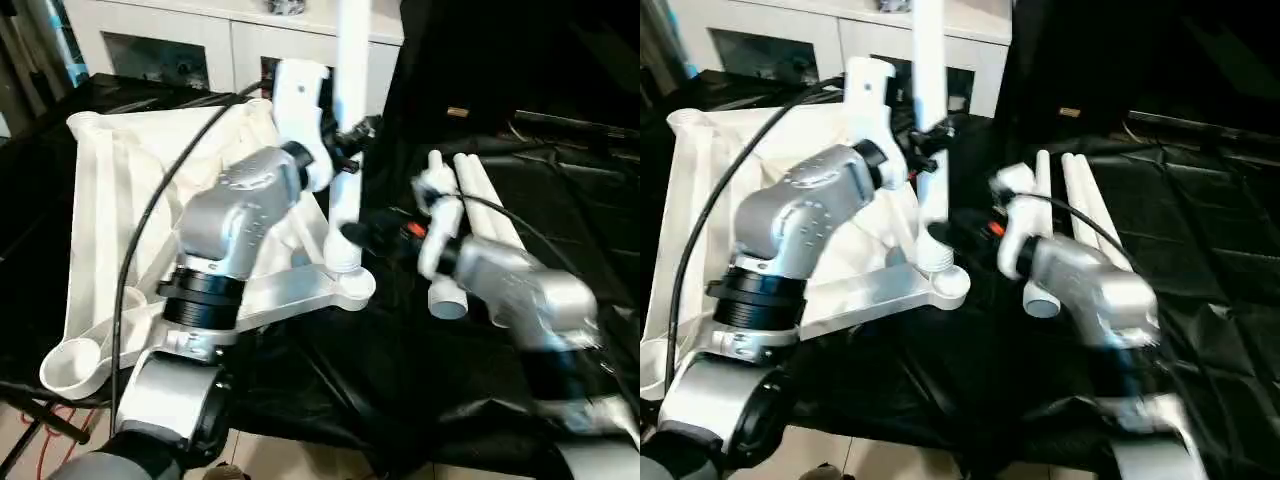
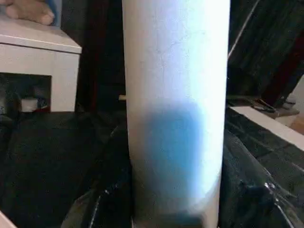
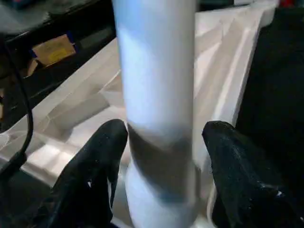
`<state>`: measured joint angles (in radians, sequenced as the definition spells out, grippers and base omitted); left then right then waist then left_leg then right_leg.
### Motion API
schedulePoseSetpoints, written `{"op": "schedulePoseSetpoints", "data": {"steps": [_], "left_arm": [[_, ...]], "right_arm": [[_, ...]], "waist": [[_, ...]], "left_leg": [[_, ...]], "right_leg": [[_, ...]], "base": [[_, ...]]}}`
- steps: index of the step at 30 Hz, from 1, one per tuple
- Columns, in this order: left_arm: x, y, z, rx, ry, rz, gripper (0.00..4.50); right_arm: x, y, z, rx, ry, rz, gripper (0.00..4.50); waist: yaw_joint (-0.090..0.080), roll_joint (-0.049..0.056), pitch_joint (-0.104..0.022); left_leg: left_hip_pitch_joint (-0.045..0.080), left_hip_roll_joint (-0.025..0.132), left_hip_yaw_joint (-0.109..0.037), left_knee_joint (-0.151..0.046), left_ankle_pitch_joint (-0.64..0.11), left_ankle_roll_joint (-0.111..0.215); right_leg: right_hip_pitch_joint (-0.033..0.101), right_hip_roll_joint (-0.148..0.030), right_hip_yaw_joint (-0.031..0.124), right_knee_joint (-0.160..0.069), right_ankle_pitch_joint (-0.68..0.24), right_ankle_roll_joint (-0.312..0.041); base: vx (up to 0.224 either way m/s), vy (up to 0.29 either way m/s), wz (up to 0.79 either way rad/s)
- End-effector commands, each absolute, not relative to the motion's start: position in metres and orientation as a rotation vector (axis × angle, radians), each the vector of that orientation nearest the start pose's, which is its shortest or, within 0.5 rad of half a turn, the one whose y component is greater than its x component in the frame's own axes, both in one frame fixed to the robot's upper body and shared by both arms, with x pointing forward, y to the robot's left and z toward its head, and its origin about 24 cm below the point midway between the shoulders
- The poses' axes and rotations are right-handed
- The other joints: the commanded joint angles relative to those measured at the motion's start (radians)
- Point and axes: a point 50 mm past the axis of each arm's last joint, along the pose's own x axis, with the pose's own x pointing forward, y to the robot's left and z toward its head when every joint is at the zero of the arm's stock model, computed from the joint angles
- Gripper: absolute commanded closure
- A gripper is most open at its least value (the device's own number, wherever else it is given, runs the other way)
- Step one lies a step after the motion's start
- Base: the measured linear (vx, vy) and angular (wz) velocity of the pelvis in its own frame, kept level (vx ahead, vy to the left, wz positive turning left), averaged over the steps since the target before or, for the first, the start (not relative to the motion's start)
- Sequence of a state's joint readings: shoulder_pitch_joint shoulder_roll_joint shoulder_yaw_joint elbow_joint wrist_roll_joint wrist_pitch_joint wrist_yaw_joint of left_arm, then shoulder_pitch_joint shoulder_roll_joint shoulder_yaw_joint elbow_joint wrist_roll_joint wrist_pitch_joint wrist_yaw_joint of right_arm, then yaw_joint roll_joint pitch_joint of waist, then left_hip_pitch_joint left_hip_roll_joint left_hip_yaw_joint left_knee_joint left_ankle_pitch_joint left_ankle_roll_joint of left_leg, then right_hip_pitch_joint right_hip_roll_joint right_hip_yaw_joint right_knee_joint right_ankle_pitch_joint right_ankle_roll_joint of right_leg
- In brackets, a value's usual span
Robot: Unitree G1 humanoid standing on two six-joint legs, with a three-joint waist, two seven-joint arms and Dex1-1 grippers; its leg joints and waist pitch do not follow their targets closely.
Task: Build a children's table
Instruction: Pick table leg
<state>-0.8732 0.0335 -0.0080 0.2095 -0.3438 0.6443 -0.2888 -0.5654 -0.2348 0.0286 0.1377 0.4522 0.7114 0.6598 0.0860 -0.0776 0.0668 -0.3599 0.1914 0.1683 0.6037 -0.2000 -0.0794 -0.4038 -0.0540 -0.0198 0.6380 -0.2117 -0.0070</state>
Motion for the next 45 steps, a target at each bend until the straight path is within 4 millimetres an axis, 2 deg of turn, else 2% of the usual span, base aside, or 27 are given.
{"op": "schedulePoseSetpoints", "data": {"steps": [1, 5, 6, 9, 12, 13, 16, 17, 28, 29, 31, 32, 34, 35, 36, 37, 38, 43, 45], "left_arm": [[0.355, 0.047, 0.215, -0.130, -0.028, -0.693, 2.66], [0.355, 0.047, 0.214, -0.113, -0.030, -0.691, 2.66], [0.355, 0.047, 0.214, -0.113, -0.031, -0.687, 2.66], [0.355, 0.048, 0.214, -0.117, -0.032, -0.681, 2.66], [0.354, 0.049, 0.213, -0.123, -0.030, -0.683, 2.66], [0.354, 0.049, 0.213, -0.126, -0.028, -0.684, 2.66], [0.353, 0.047, 0.212, -0.131, -0.026, -0.687, 2.66], [0.353, 0.047, 0.212, -0.133, -0.023, -0.687, 2.66], [0.351, 0.048, 0.209, -0.144, -0.003, -0.686, 2.66], [0.350, 0.047, 0.209, -0.160, -0.002, -0.703, 2.66], [0.348, 0.046, 0.210, -0.183, 0.003, -0.735, 2.66], [0.346, 0.045, 0.210, -0.202, 0.011, -0.782, 2.10], [0.345, 0.045, 0.210, -0.225, 0.016, -0.814, 1.96], [0.345, 0.046, 0.211, -0.252, 0.017, -0.821, 1.79], [0.345, 0.047, 0.211, -0.286, 0.019, -0.847, 1.79], [0.344, 0.048, 0.210, -0.321, 0.031, -0.888, 1.68], [0.342, 0.049, 0.209, -0.357, 0.039, -0.934, 1.52], [0.332, 0.063, 0.208, -0.596, 0.034, -1.216, 1.43], [0.329, 0.065, 0.207, -0.628, 0.032, -1.281, 1.43]], "right_arm": [[0.330, -0.109, 0.120, 0.202, 0.266, 0.879, 1.62], [0.336, -0.105, 0.122, 0.172, 0.245, 0.852, 1.62], [0.336, -0.105, 0.121, 0.170, 0.248, 0.860, 1.89], [0.335, -0.105, 0.121, 0.180, 0.251, 0.875, 1.96], [0.333, -0.104, 0.120, 0.192, 0.257, 0.904, 2.31], [0.333, -0.104, 0.120, 0.194, 0.259, 0.908, 2.38], [0.331, -0.104, 0.116, 0.197, 0.264, 0.927, 2.48], [0.331, -0.103, 0.115, 0.196, 0.266, 0.928, 2.59], [0.328, -0.106, 0.112, 0.218, 0.264, 0.968, 2.62], [0.327, -0.108, 0.113, 0.224, 0.258, 0.985, 2.62], [0.326, -0.110, 0.113, 0.226, 0.253, 1.004, 2.62], [0.323, -0.112, 0.115, 0.230, 0.245, 1.032, 2.62], [0.321, -0.114, 0.117, 0.235, 0.237, 1.059, 2.62], [0.320, -0.116, 0.118, 0.238, 0.233, 1.072, 2.62], [0.319, -0.117, 0.119, 0.240, 0.226, 1.087, 2.62], [0.317, -0.120, 0.121, 0.247, 0.216, 1.108, 2.62], [0.315, -0.122, 0.123, 0.251, 0.203, 1.130, 2.62], [0.306, -0.132, 0.130, 0.272, 0.176, 1.237, 2.62], [0.302, -0.134, 0.131, 0.274, 0.183, 1.270, 2.62]], "waist": [[-0.003, 0.009, -0.076], [-0.002, 0.005, -0.075], [-0.002, 0.000, -0.076], [0.000, 0.002, -0.077], [0.000, -0.002, -0.076], [0.000, -0.001, -0.076], [0.000, -0.006, -0.076], [0.001, -0.005, -0.076], [0.002, -0.006, -0.077], [0.002, -0.003, -0.077], [0.003, -0.006, -0.078], [0.004, -0.001, -0.078], [0.005, -0.004, -0.078], [0.006, -0.001, -0.077], [0.004, -0.003, -0.078], [0.006, 0.001, -0.077], [0.005, -0.001, -0.077], [0.007, -0.003, -0.075], [0.009, -0.002, -0.075]], "left_leg": [[0.004, 0.025, -0.001, -0.058, -0.010, 0.008], [0.005, 0.025, 0.000, -0.059, -0.007, 0.009], [0.004, 0.025, 0.000, -0.058, -0.001, 0.014], [0.004, 0.026, 0.000, -0.057, 0.011, 0.023], [0.003, 0.025, 0.001, -0.057, 0.015, 0.033], [0.003, 0.026, 0.001, -0.057, 0.017, 0.034], [0.002, 0.026, 0.001, -0.056, 0.018, 0.038], [0.002, 0.026, 0.001, -0.056, 0.020, 0.040], [0.001, 0.026, 0.002, -0.054, 0.032, 0.052], [0.002, 0.026, 0.002, -0.054, 0.031, 0.053], [0.001, 0.025, 0.002, -0.053, 0.035, 0.057], [0.001, 0.025, 0.001, -0.053, 0.036, 0.057], [0.000, 0.024, 0.002, -0.052, 0.026, 0.060], [0.001, 0.026, 0.001, -0.053, 0.027, 0.061], [0.000, 0.026, 0.002, -0.052, 0.029, 0.062], [0.000, 0.024, 0.002, -0.052, 0.027, 0.065], [0.001, 0.024, 0.002, -0.052, 0.019, 0.067], [0.000, 0.023, 0.003, -0.054, 0.003, 0.068], [0.002, 0.021, 0.004, -0.053, 0.010, 0.076]], "right_leg": [[0.069, -0.064, 0.037, -0.063, 0.076, -0.241], [0.070, -0.064, 0.037, -0.062, 0.079, -0.241], [0.071, -0.063, 0.038, -0.061, 0.088, -0.240], [0.071, -0.064, 0.037, -0.059, 0.101, -0.241], [0.071, -0.064, 0.037, -0.059, 0.105, -0.243], [0.071, -0.065, 0.037, -0.059, 0.102, -0.243], [0.071, -0.065, 0.037, -0.060, 0.090, -0.241], [0.071, -0.066, 0.037, -0.059, 0.089, -0.242], [0.070, -0.065, 0.036, -0.058, 0.096, -0.245], [0.070, -0.065, 0.036, -0.058, 0.096, -0.246], [0.071, -0.065, 0.036, -0.057, 0.107, -0.250], [0.070, -0.066, 0.036, -0.056, 0.108, -0.252], [0.072, -0.065, 0.035, -0.057, 0.102, -0.256], [0.071, -0.066, 0.035, -0.057, 0.107, -0.261], [0.072, -0.065, 0.035, -0.057, 0.114, -0.264], [0.072, -0.065, 0.035, -0.056, 0.119, -0.270], [0.071, -0.064, 0.034, -0.058, 0.109, -0.270], [0.071, -0.064, 0.034, -0.061, 0.064, -0.269], [0.070, -0.062, 0.034, -0.061, 0.070, -0.266]], "base": [[0.000, 0.000, 0.00], [0.000, 0.000, 0.00], [0.000, 0.000, 0.00], [0.000, 0.000, 0.00], [0.000, 0.000, 0.00], [0.000, 0.000, 0.00], [0.000, 0.000, 0.00], [0.000, 0.000, 0.00], [0.000, 0.000, 0.00], [0.000, 0.000, 0.00], [0.000, 0.000, 0.00], [0.000, 0.000, 0.00], [0.000, 0.000, 0.00], [0.000, 0.000, 0.00], [0.000, 0.000, 0.00], [0.000, 0.000, 0.00], [0.000, 0.000, 0.00], [0.000, 0.000, 0.00], [0.000, 0.000, 0.00]]}}
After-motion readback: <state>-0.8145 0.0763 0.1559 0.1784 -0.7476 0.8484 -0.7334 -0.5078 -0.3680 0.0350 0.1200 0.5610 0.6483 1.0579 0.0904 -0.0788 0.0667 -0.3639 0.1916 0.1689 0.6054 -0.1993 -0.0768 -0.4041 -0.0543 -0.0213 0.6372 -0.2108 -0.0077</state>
